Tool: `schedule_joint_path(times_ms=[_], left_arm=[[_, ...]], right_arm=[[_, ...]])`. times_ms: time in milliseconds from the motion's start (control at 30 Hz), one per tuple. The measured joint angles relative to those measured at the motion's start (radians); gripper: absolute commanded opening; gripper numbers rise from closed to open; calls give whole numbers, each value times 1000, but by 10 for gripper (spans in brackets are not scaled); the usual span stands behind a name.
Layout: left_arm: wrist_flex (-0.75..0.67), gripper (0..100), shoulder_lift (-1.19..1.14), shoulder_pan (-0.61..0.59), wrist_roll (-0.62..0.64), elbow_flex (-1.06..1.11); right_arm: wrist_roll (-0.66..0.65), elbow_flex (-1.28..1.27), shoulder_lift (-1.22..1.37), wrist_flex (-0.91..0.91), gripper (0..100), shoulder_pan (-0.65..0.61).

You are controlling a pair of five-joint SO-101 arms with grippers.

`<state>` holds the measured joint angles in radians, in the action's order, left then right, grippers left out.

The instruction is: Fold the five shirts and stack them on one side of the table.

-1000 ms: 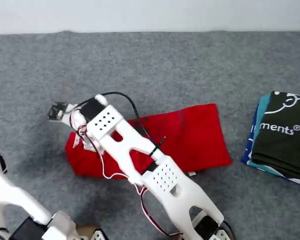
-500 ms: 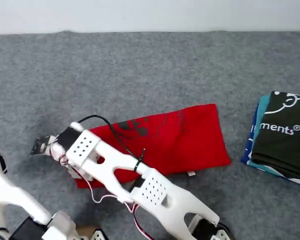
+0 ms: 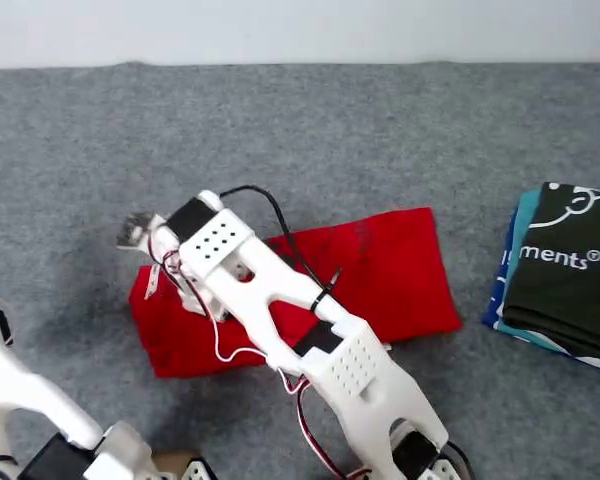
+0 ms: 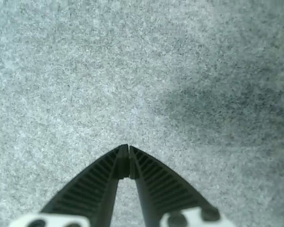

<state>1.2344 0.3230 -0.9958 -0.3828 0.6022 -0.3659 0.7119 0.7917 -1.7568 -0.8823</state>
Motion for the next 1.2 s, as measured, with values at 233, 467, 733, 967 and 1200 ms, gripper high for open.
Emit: schedule_joint_path(times_ms=[233, 467, 733, 967, 1200], left_arm=[[-8, 8, 0, 0, 0, 0], [-9, 8, 0, 0, 0, 0], [-9, 8, 0, 0, 0, 0], [-9, 8, 0, 0, 0, 0], [-9, 8, 0, 0, 0, 0]], right_arm=[[0, -23, 0, 0, 9, 0], [-75, -49, 43, 11, 9, 81], [-98, 109, 49, 3, 9, 115], [-101, 279, 49, 3, 9, 28], [-101, 296, 149, 52, 9, -9]])
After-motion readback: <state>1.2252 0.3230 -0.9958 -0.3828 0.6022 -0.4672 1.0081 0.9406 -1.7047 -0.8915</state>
